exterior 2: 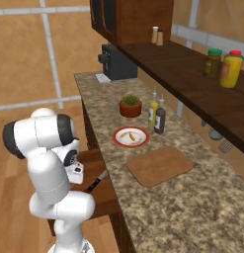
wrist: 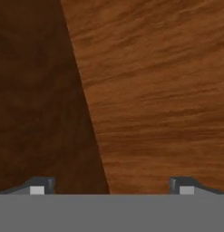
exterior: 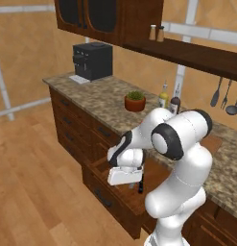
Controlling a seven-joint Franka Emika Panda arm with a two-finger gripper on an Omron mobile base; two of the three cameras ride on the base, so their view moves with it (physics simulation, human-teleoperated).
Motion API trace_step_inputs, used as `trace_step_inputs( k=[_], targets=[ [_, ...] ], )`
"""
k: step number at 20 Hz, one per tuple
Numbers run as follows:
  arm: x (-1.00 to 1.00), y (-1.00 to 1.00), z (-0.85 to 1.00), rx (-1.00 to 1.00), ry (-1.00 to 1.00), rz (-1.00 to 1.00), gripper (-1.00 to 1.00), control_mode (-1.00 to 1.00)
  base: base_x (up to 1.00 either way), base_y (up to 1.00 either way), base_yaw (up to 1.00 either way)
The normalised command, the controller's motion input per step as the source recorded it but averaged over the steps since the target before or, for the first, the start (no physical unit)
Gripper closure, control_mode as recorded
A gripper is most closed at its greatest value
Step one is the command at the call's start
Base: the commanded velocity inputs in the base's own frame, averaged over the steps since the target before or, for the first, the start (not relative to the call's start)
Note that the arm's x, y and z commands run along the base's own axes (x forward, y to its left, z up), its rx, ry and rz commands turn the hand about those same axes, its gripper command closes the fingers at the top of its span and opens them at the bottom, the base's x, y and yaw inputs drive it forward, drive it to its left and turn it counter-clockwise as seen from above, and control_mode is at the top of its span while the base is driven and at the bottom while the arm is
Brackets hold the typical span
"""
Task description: Pick up the knife from the drawer and place it on the cutting board. Then place the meat from the plate to the cutting board.
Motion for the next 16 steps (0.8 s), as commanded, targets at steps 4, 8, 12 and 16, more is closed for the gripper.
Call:
trace_step_inputs(
  k=[4, 8, 12, 16],
  targets=[
    [-0.8, 1.0, 0.03, 0.0, -0.03, 0.12, -1.0, -1.0, 0.0, 0.0, 0.0],
    [-0.23, -0.07, 0.4, -0.03, -0.07, -0.08, -1.0, -1.0, 0.0, 0.0, 0.0],
    [0.33, -0.8, 0.23, -0.08, 0.0, -0.25, -1.0, -1.0, 0.0, 0.0, 0.0],
    [0.38, -0.64, -0.02, -0.1, 0.02, -0.23, -1.0, -1.0, 0.0, 0.0, 0.0]
  ],
)
